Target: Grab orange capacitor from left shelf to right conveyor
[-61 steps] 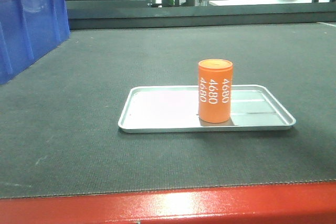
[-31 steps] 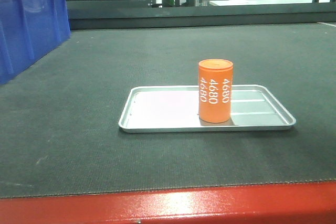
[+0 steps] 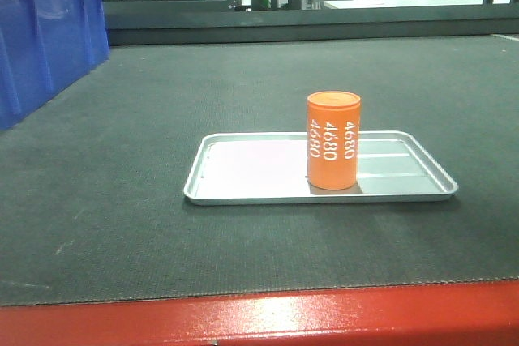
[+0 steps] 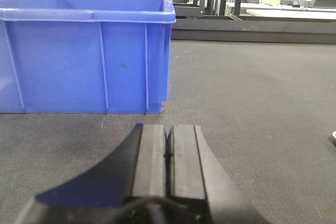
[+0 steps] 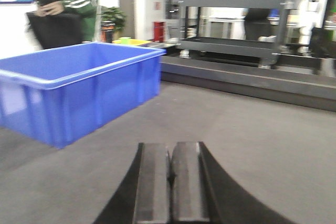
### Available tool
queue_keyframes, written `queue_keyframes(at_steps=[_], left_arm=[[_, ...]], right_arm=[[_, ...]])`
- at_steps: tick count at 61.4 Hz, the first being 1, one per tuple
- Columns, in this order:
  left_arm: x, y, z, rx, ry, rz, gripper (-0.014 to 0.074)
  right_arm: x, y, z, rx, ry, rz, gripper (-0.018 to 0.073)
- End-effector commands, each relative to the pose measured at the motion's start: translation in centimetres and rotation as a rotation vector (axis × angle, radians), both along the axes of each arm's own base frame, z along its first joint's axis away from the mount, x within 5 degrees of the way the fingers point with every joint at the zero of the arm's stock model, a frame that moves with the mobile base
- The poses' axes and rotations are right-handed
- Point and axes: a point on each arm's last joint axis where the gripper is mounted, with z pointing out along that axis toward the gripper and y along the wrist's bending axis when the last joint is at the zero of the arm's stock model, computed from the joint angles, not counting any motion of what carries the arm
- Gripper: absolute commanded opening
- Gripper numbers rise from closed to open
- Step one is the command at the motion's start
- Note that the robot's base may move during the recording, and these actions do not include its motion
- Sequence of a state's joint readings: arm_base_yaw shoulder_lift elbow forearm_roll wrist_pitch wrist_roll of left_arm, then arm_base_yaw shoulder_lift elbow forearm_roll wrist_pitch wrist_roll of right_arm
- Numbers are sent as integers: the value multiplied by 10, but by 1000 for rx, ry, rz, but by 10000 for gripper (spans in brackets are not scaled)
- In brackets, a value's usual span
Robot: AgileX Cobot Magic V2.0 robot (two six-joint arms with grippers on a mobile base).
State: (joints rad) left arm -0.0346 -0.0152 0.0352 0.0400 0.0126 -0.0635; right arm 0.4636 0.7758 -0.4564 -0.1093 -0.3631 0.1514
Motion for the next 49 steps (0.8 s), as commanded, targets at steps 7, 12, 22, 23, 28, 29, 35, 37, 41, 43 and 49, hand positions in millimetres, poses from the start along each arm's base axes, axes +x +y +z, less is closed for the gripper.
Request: queue_keyframes(at_steps=[7, 12, 22, 23, 28, 29, 35, 37, 41, 43, 49], left_arm=[[-1, 0, 2, -12, -80, -4, -126], [-1, 0, 2, -12, -80, -4, -126], [-1, 0, 2, -12, -80, -4, -126], [-1, 0, 2, -12, -80, -4, -126], [-1, 0, 2, -12, -80, -4, -126], [-1, 0, 2, -12, -80, -4, -126], [-1, 0, 2, -12, -80, -4, -126], [-1, 0, 2, -12, -80, -4, -126], [-1, 0, 2, -12, -80, -4, -126], [-1, 0, 2, -12, -80, -4, -126], [-1, 0, 2, -12, -80, -4, -126]], right_arm=[[-12, -36, 28, 54, -197, -214, 54], [-26, -54, 28, 65, -240, -324, 54], [-65, -77, 7, 38, -330, -512, 54], [-69, -78, 2, 37, -335, -523, 54], [-80, -79, -23, 39, -340, -540, 54], [-83, -79, -27, 45, -350, -540, 54], [-93, -80, -57, 96, -334, -526, 54], [-95, -80, -61, 110, -335, -520, 54], [-100, -79, -73, 118, -325, -515, 54], [-102, -79, -78, 116, -315, -512, 54], [-99, -78, -84, 95, -253, -509, 54]])
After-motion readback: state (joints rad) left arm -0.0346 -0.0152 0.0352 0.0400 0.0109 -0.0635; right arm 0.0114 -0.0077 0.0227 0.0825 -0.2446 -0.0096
